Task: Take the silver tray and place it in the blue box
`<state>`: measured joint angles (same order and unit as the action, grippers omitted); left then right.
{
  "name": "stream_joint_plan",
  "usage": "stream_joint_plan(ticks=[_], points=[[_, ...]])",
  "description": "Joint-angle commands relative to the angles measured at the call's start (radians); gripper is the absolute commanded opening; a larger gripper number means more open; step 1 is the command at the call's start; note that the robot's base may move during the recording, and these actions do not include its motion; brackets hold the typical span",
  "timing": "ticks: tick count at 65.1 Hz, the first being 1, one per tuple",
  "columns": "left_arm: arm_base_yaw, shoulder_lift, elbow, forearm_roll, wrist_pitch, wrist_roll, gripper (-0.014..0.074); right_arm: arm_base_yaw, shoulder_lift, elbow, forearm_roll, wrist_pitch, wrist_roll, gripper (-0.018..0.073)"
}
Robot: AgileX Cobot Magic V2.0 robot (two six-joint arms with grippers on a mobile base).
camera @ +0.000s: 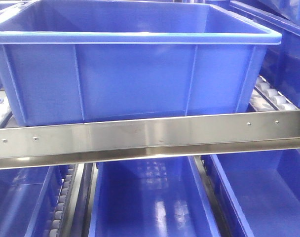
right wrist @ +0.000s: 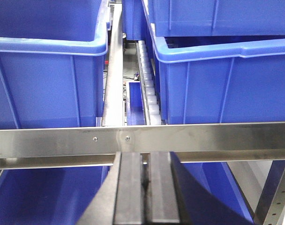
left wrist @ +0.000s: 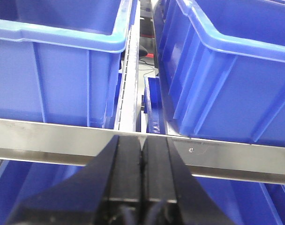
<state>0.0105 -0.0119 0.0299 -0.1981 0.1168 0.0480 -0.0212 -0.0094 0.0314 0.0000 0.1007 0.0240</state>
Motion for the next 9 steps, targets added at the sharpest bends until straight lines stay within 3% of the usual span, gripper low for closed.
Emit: stream_joint_plan(ticks=[1,9], points=[[0.001,-0.015,-0.003,-0.010,-0.087,0.001,-0.0095,-0.006,-0.021,0.001,0.005,-0.095,-0.010,0.0056],[0.001,-0.015,-0.003,-0.010,-0.087,0.001,-0.0095,-0.006,-0.021,0.001,0.005,-0.095,-0.010,0.0056]])
